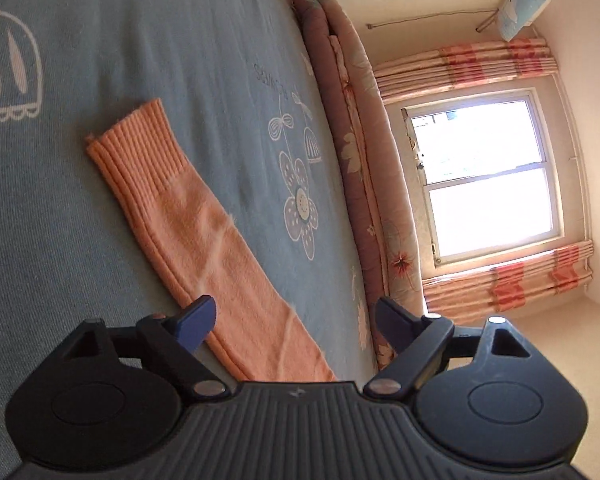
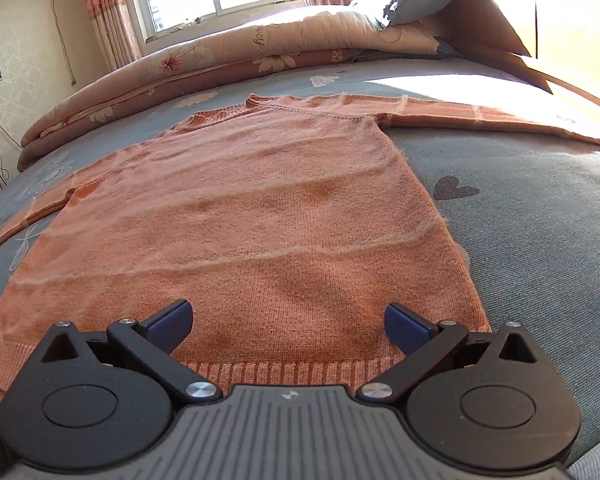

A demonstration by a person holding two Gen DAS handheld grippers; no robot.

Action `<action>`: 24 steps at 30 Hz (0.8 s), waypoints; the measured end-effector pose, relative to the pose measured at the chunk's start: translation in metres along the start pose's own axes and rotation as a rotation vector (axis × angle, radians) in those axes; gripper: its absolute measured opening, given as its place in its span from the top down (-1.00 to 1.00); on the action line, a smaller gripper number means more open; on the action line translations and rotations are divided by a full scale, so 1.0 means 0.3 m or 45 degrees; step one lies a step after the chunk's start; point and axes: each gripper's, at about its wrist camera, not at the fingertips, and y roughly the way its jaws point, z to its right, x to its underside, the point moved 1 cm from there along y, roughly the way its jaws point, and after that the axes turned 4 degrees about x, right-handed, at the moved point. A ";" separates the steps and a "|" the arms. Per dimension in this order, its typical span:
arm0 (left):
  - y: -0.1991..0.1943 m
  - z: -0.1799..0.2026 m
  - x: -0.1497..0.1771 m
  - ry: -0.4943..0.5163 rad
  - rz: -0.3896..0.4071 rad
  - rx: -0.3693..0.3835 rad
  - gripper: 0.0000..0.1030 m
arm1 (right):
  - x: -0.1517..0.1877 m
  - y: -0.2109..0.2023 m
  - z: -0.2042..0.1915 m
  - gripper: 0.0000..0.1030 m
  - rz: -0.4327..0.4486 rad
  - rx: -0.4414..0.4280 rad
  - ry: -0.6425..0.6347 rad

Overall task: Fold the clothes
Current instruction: 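Lower the open left gripper onto the ribbed sleeve cuff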

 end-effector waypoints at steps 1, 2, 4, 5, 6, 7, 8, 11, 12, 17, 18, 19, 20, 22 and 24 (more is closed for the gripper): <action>0.021 0.011 -0.020 0.022 0.007 0.008 -0.67 | -0.006 0.009 -0.007 -1.00 -0.004 0.007 -0.006; 0.049 0.016 -0.035 0.034 0.003 -0.002 -0.67 | -0.011 0.016 -0.013 -1.00 -0.006 0.015 -0.012; 0.108 0.014 -0.057 0.047 -0.018 -0.037 -0.67 | -0.019 0.029 -0.027 -1.00 -0.008 0.032 -0.018; 0.134 0.009 -0.067 0.050 -0.029 -0.052 -0.67 | -0.023 0.034 -0.035 -1.00 -0.011 0.039 -0.022; 0.160 0.004 -0.076 0.053 -0.041 -0.067 -0.67 | -0.028 0.040 -0.043 -1.00 -0.014 0.048 -0.031; 0.187 -0.001 -0.085 0.055 -0.052 -0.082 -0.67 | -0.030 0.044 -0.049 -1.00 -0.016 0.055 -0.044; 0.199 -0.003 -0.091 0.071 -0.049 -0.103 -0.67 | -0.032 0.047 -0.056 -1.00 -0.018 0.061 -0.056; 0.223 -0.006 -0.106 0.135 -0.053 -0.207 -0.67 | -0.036 0.055 -0.068 -1.00 -0.025 0.076 -0.080; 0.226 -0.007 -0.113 0.162 -0.058 -0.248 -0.67 | -0.037 0.056 -0.068 -1.00 -0.026 0.078 -0.077; 0.170 0.010 -0.164 0.257 0.037 -0.417 -0.64 | -0.039 0.061 -0.067 -1.00 -0.025 0.088 -0.068; 0.155 0.011 -0.168 0.241 0.036 -0.404 -0.65 | -0.039 0.061 -0.067 -1.00 -0.025 0.089 -0.067; 0.138 0.011 -0.169 0.219 0.031 -0.382 -0.65 | -0.038 0.060 -0.068 -1.00 -0.024 0.089 -0.066; 0.121 0.012 -0.171 0.198 0.025 -0.360 -0.65 | -0.038 0.060 -0.068 -1.00 -0.024 0.090 -0.065; 0.084 0.019 -0.149 0.184 0.017 -0.302 -0.65 | -0.037 0.060 -0.069 -1.00 -0.023 0.091 -0.064; 0.049 0.014 -0.116 0.151 0.012 -0.245 -0.66 | -0.036 0.060 -0.070 -1.00 -0.022 0.092 -0.062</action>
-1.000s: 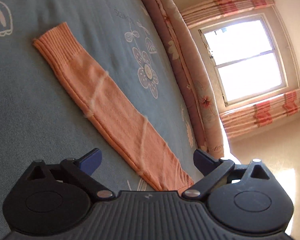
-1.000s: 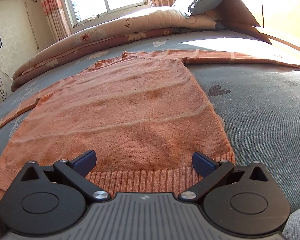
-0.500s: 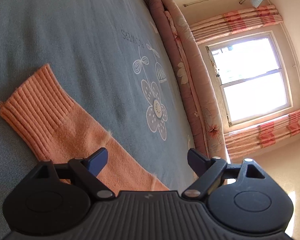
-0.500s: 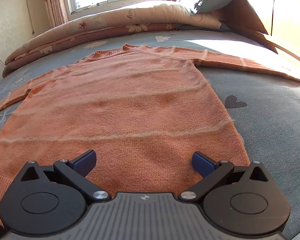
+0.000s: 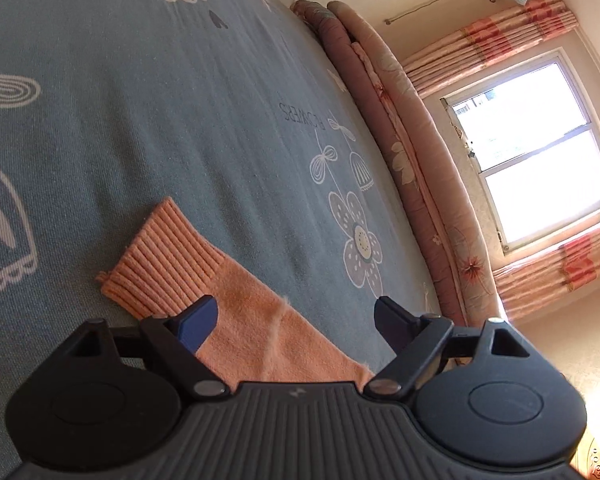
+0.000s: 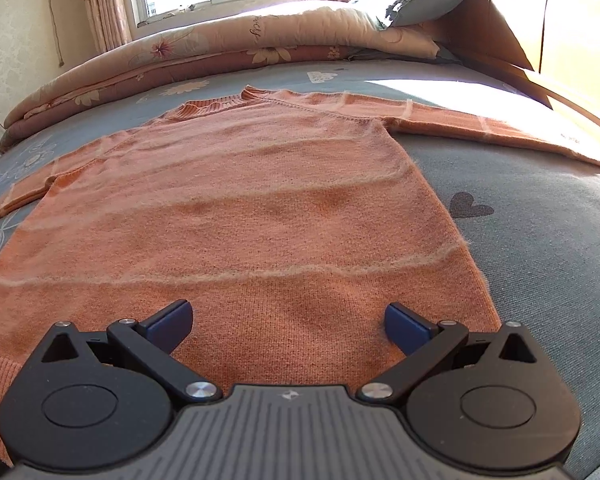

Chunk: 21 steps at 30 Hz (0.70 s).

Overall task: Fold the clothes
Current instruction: 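Lower the open left gripper onto the ribbed sleeve cuff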

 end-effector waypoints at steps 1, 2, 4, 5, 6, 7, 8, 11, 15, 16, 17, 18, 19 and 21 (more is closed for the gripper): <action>-0.014 -0.012 0.019 -0.030 -0.003 0.028 -0.66 | 0.000 0.000 -0.001 -1.00 0.000 0.001 0.001; -0.025 -0.029 0.036 -0.068 -0.002 0.031 -0.66 | 0.001 0.000 -0.001 -1.00 0.001 0.001 0.002; -0.032 -0.065 0.060 -0.135 -0.001 0.031 -0.67 | 0.002 -0.001 -0.001 -1.00 0.001 0.002 0.002; -0.028 -0.086 0.067 -0.175 -0.005 0.023 -0.66 | 0.003 -0.001 -0.001 -1.00 0.001 0.002 0.002; -0.021 -0.110 0.071 -0.220 -0.011 0.010 -0.66 | 0.004 -0.001 -0.001 -1.00 0.001 0.003 0.001; -0.014 -0.127 0.073 -0.252 -0.005 0.011 -0.66 | 0.004 -0.001 -0.001 -1.00 0.001 0.003 0.001; -0.008 -0.142 0.074 -0.276 0.006 0.020 -0.67 | 0.005 -0.002 -0.001 -1.00 0.001 0.003 0.001; 0.024 -0.137 0.056 -0.289 0.037 0.003 -0.71 | 0.008 -0.003 -0.001 -1.00 0.002 0.004 0.000; 0.057 -0.117 0.037 -0.253 0.084 -0.037 -0.73 | 0.007 0.003 -0.007 -1.00 0.001 0.019 -0.005; 0.057 -0.116 0.034 -0.245 0.100 -0.043 -0.73 | 0.006 0.004 -0.008 -1.00 -0.001 0.021 -0.008; 0.054 -0.117 0.032 -0.235 0.118 -0.049 -0.73 | 0.007 0.004 -0.007 -1.00 -0.002 0.021 -0.012; 0.050 -0.118 0.031 -0.226 0.136 -0.055 -0.73 | 0.007 0.004 -0.007 -1.00 -0.002 0.020 -0.015; 0.051 -0.121 0.025 -0.221 0.149 -0.058 -0.73 | 0.007 0.004 -0.006 -1.00 -0.003 0.019 -0.017; 0.039 -0.140 0.013 -0.248 0.183 -0.043 -0.73 | 0.008 0.005 -0.005 -1.00 -0.002 0.021 -0.023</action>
